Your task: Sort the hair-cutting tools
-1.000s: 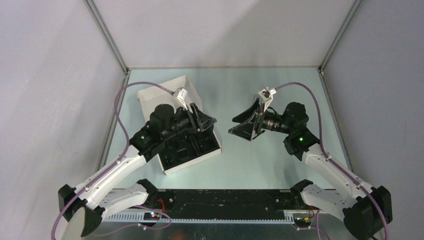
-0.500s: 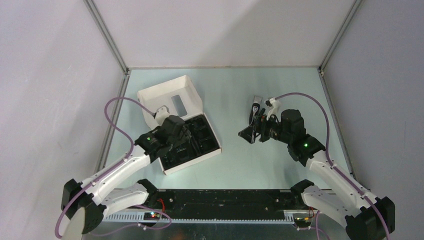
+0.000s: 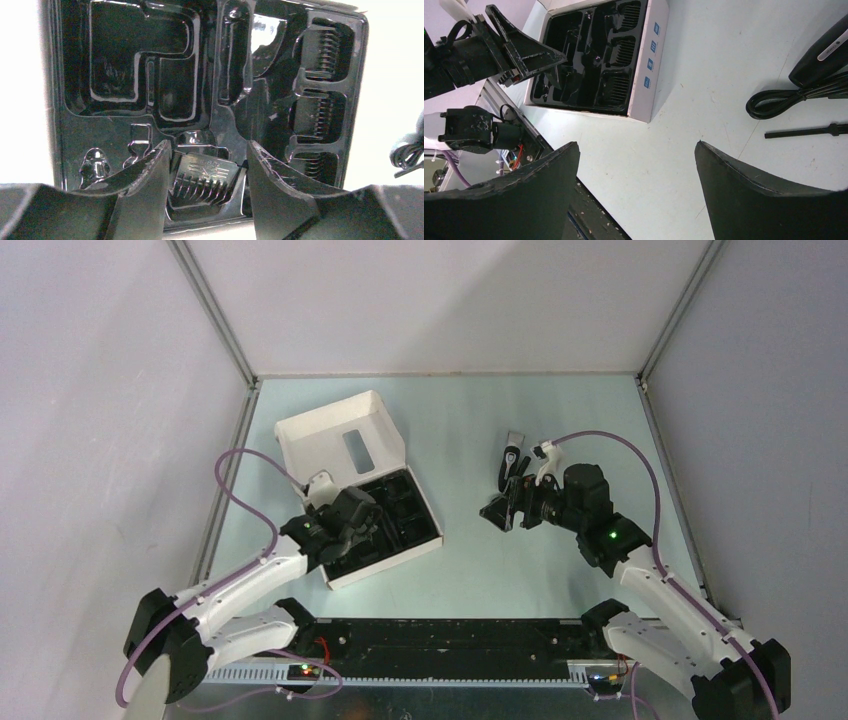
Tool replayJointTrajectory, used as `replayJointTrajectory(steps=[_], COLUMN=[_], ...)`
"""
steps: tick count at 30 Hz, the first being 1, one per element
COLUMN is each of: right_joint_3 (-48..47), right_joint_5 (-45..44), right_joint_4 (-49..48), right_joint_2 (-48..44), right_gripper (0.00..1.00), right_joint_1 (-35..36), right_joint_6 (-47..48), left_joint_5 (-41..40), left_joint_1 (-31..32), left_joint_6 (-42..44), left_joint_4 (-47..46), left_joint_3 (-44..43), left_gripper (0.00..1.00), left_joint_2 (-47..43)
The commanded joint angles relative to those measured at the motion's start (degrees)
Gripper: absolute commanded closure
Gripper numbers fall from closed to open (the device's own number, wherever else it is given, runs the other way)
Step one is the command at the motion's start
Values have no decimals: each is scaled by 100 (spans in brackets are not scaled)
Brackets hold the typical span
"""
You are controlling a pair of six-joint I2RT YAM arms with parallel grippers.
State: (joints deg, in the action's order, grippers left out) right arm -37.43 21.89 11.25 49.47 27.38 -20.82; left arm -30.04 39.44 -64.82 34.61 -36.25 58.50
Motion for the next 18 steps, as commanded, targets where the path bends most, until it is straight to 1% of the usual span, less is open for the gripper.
replayJointTrajectory(steps=[1, 6, 18], right_joint_3=[16, 29, 90], right_joint_5=[86, 115, 241], right_joint_4=[-174, -141, -114], right_joint_2=[-109, -173, -303], right_gripper=[11, 10, 11], right_joint_1=[-54, -106, -235], right_joint_6=[26, 34, 3], left_joint_5=[-359, -463, -591], left_joint_1=[51, 139, 408], left_joint_6=[-432, -580, -801], left_joint_4=[-77, 54, 527], left_joint_3=[158, 102, -291], left_gripper=[91, 89, 79], left_joint_2=[-39, 16, 514])
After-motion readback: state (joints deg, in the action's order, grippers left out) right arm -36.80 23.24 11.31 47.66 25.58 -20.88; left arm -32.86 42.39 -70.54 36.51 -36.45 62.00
